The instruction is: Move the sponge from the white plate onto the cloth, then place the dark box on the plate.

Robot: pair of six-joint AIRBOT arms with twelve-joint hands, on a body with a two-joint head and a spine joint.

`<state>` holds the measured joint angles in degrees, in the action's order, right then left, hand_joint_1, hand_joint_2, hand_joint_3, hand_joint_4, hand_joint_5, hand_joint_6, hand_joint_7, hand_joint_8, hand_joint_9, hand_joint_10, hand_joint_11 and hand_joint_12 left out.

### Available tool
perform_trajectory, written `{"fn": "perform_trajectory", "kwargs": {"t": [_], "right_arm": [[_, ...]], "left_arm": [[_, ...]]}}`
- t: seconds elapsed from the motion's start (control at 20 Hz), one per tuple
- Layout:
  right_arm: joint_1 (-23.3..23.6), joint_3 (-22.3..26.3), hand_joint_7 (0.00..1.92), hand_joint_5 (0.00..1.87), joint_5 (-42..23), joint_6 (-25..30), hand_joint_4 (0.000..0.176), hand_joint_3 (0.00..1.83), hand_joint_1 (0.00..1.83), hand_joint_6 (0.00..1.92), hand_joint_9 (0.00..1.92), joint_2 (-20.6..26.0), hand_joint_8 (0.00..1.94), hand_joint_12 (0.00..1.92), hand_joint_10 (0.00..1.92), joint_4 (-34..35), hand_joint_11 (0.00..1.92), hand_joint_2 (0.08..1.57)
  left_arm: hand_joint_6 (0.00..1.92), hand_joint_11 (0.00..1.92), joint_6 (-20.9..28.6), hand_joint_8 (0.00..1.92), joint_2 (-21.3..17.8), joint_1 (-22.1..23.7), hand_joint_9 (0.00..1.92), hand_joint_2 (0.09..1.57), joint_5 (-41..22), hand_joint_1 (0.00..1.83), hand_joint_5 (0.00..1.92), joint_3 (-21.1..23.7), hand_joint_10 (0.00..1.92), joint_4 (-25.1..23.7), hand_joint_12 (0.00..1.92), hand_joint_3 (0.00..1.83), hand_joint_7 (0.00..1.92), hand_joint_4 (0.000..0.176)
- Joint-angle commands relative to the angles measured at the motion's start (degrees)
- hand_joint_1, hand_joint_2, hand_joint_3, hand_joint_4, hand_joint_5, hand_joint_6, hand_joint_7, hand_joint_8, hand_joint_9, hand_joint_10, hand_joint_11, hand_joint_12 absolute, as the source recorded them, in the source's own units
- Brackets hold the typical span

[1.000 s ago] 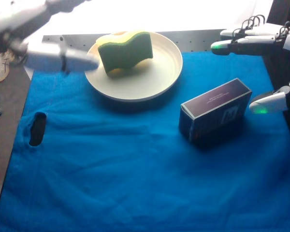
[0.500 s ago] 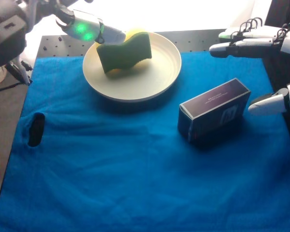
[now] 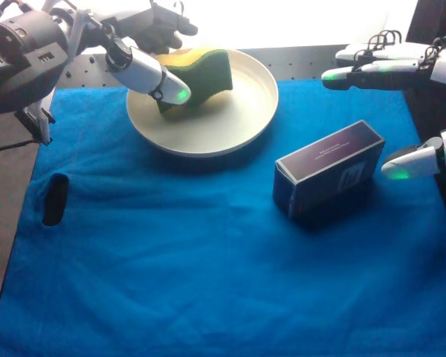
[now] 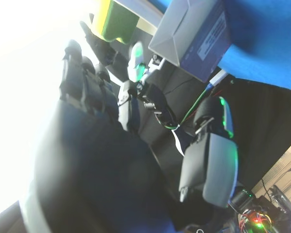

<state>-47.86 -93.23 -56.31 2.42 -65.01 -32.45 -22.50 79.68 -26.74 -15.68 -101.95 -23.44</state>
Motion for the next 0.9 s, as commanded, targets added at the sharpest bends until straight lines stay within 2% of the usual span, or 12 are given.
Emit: {"fn": "perform_trajectory", "kwargs": {"t": [0.0,0.15,0.2,0.25,0.3,0.35,0.4,0.45,0.5,0.65,0.75,0.85], "right_arm": [[0.97,-0.17,0.08,0.23,-5.31,0.52,0.134,0.0,0.72,0.0,0.06,-0.23,0.01,0.1,0.01,3.56,0.08,0.98],[0.97,-0.17,0.09,0.21,-5.31,0.78,0.124,0.01,0.72,0.0,0.08,-0.4,0.01,0.1,0.01,3.34,0.1,0.98],[0.97,-0.17,0.1,0.21,-5.31,0.89,0.126,0.0,0.73,0.0,0.09,-0.42,0.01,0.11,0.01,3.32,0.11,0.98],[0.97,-0.17,0.1,0.21,-5.31,0.98,0.123,0.0,0.72,0.0,0.08,-0.46,0.01,0.1,0.01,3.31,0.1,0.99],[0.97,-0.17,0.09,0.2,-5.31,1.07,0.109,0.0,0.71,0.0,0.06,-0.51,0.0,0.09,0.0,3.31,0.07,0.99],[0.96,-0.16,0.09,0.2,-5.31,1.23,0.101,0.0,0.71,0.0,0.06,-0.56,0.0,0.08,0.0,3.31,0.07,0.99],[0.95,-0.15,0.09,0.2,-5.31,1.38,0.084,0.01,0.75,0.0,0.05,-0.6,0.0,0.08,0.0,3.31,0.06,1.0],[0.9,-0.13,0.09,0.2,-5.31,1.54,0.084,0.01,0.74,0.0,0.05,-0.61,0.0,0.07,0.0,3.31,0.06,1.0],[0.76,-0.07,0.09,0.21,-5.31,1.88,0.087,0.0,0.72,0.0,0.06,-0.61,0.0,0.08,0.0,3.31,0.07,0.99],[0.76,0.11,0.09,0.21,-5.31,2.29,0.064,0.0,0.73,0.0,0.05,-0.61,0.0,0.07,0.0,3.32,0.06,1.0],[0.76,0.2,0.07,0.2,-5.31,2.63,0.08,0.0,0.68,0.0,0.03,-0.58,0.0,0.05,0.0,3.35,0.04,1.0],[0.76,0.39,0.07,0.2,-5.31,2.76,0.093,0.0,0.68,0.0,0.02,-0.52,0.0,0.05,0.0,3.4,0.03,1.0]], "left_arm": [[0.0,0.26,0.75,0.01,0.31,0.28,0.78,1.1,-5.45,1.08,0.58,-0.15,0.03,0.84,1.13,0.0,0.79,0.0],[0.0,0.15,1.34,0.01,0.49,0.29,0.79,1.11,-6.06,1.14,0.63,-0.17,0.02,0.91,1.2,0.0,0.85,0.0],[0.01,0.07,1.44,0.87,0.57,0.29,0.83,1.13,-6.3,1.3,0.71,-0.18,0.02,1.14,1.22,0.0,0.91,0.0],[0.02,0.05,1.47,1.09,0.63,0.29,0.85,1.14,-6.68,1.33,0.78,-0.18,0.03,1.66,1.21,0.0,0.9,0.0],[0.77,0.17,1.5,0.92,0.64,0.29,0.8,1.12,-7.09,1.37,0.88,-0.14,1.07,2.06,1.3,0.0,1.06,0.0],[0.84,0.23,1.55,0.92,0.63,0.28,0.78,1.12,-7.68,1.37,0.95,-0.01,1.33,2.32,1.45,0.0,1.06,0.0],[0.8,0.3,1.57,1.03,0.49,0.26,0.76,1.1,-8.14,1.26,1.03,0.18,0.96,2.49,1.51,0.0,1.01,0.0],[0.77,0.39,1.57,0.87,0.07,0.17,0.82,1.1,-8.87,1.35,1.05,0.66,1.24,2.76,1.47,0.0,1.07,0.0],[0.72,0.4,1.58,0.96,-1.52,0.04,0.81,1.11,-10.79,1.37,1.06,2.29,1.34,3.37,1.48,0.0,1.02,0.0],[0.78,0.46,1.11,0.91,-4.11,-0.41,0.83,1.11,-14.38,1.36,1.05,5.06,1.34,5.24,1.48,0.0,1.02,0.0],[0.76,0.69,-0.92,0.88,-7.41,-1.08,0.9,1.09,-18.32,1.38,1.04,8.69,1.26,7.52,1.29,0.0,1.02,0.0],[0.8,0.69,-4.11,0.81,-10.87,-1.53,0.93,1.08,-21.54,1.38,1.04,12.74,1.19,9.29,1.21,0.0,1.06,0.0]]}}
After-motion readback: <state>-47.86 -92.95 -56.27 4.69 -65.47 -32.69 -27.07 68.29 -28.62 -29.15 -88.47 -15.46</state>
